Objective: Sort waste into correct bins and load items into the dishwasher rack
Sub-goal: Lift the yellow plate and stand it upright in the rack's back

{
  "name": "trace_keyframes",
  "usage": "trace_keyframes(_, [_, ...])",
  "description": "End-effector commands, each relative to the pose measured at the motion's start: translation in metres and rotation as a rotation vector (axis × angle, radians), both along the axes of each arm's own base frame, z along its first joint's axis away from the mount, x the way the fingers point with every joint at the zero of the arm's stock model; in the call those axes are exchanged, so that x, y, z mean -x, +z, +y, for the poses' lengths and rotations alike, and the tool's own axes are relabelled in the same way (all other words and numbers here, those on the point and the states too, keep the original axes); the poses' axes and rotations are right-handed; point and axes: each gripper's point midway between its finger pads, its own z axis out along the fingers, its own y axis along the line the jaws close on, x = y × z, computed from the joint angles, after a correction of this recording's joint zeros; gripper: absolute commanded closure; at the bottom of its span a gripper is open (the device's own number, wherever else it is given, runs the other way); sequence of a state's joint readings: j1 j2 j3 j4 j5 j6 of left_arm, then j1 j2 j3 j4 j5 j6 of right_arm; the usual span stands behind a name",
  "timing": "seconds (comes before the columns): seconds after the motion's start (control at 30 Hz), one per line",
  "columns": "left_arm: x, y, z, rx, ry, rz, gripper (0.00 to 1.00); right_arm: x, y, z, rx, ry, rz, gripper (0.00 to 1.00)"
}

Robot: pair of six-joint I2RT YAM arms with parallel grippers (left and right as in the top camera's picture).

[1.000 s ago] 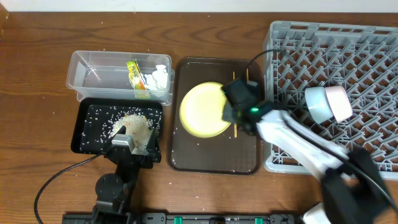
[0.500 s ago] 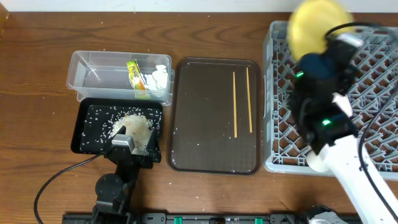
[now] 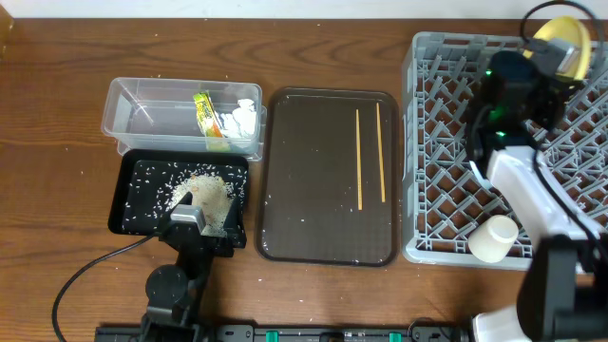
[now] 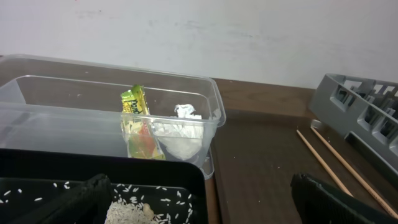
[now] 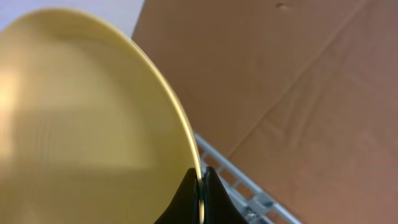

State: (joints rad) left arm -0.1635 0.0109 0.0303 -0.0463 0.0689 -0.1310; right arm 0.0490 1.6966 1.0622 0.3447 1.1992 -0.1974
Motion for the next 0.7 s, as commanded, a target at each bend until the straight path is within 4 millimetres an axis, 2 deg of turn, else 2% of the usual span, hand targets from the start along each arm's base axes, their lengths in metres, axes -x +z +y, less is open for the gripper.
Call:
trace_keyframes(0.0, [0.0, -0.015, 0.0, -0.003, -0.003, 0.036, 0.06, -0.011, -0.018, 0.004, 0.015, 0.021, 0.056, 0.99])
trace_keyframes(0.1, [0.0, -0.015, 0.0, -0.003, -0.003, 0.036, 0.06, -0.019, -0.028, 0.018, 0.031, 0.062, 0.107, 0.96])
trace_keyframes(0.13, [0.0, -0.015, 0.0, -0.003, -0.003, 0.036, 0.06, -0.021, -0.026, 0.023, 0.042, 0.075, 0.12, 0.87])
trace_keyframes(0.2, [0.0, -0.015, 0.0, -0.003, -0.003, 0.036, 0.06, -0.021, -0.014, 0.029, 0.07, 0.074, 0.111, 0.69])
trace_keyframes(0.37, [0.0, -0.015, 0.0, -0.003, -0.003, 0.036, 0.06, -0.02, 0.025, 0.061, 0.138, 0.09, 0.113, 0.47])
trace_keyframes(0.47, [0.0, -0.015, 0.0, -0.003, -0.003, 0.036, 0.06, -0.018, 0.049, 0.096, 0.139, 0.18, 0.064, 0.4])
trace_keyframes(0.53, [0.0, -0.015, 0.0, -0.003, -0.003, 0.036, 0.06, -0.017, 0.063, 0.125, 0.138, 0.269, 0.033, 0.39])
trace_keyframes(0.6, [0.0, -0.015, 0.0, -0.003, -0.003, 0.036, 0.06, -0.017, 0.071, 0.171, 0.141, 0.427, 0.03, 0.38])
trace_keyframes(0.67, [0.0, -0.015, 0.0, -0.003, -0.003, 0.036, 0.06, -0.015, 0.067, 0.215, 0.138, 0.579, 0.058, 0.34])
